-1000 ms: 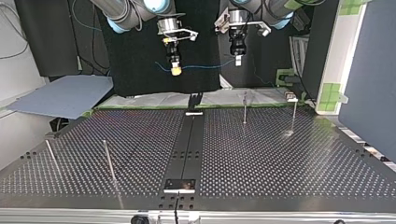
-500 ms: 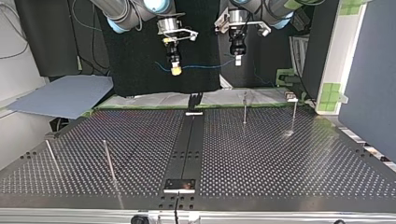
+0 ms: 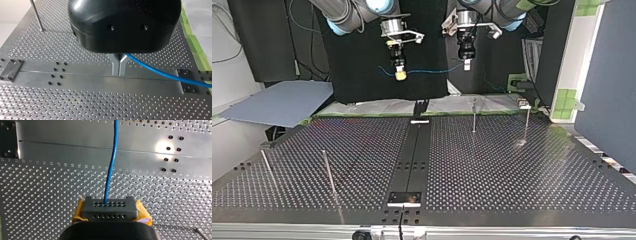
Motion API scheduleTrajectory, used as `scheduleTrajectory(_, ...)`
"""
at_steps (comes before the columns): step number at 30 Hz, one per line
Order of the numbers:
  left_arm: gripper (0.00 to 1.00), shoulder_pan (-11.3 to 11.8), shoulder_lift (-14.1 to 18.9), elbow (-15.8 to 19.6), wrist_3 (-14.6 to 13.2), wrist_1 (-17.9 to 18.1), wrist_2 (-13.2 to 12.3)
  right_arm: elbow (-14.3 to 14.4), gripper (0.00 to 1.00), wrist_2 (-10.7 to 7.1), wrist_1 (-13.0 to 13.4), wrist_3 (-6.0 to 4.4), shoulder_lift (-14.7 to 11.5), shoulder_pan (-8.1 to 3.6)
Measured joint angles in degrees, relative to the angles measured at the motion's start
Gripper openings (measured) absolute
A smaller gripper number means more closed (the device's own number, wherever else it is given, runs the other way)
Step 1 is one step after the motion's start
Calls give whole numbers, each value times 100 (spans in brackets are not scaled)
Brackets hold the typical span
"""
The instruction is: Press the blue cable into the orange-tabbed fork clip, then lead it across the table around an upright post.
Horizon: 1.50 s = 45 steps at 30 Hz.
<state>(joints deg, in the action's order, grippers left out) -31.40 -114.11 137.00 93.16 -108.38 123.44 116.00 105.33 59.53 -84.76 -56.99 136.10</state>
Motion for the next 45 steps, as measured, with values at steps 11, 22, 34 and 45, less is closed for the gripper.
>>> scheduleTrajectory(11, 0, 352, 24, 352, -352, -180, -352, 137, 0, 497, 24, -181, 499, 499)
scheduleTrajectory(22, 0, 995, 26, 993, -995, -194, -996, 139, 0, 654, 25, -183, 908, 648)
scheduleTrajectory(34, 0, 1692, 34, 1324, -1415, -6, -1696, 29, 0, 994, -212, -512, 582, 794)
scheduleTrajectory(45, 0, 1818, 27, 1024, -1458, -111, -2147, -169, 0, 862, -806, -563, -44, 624)
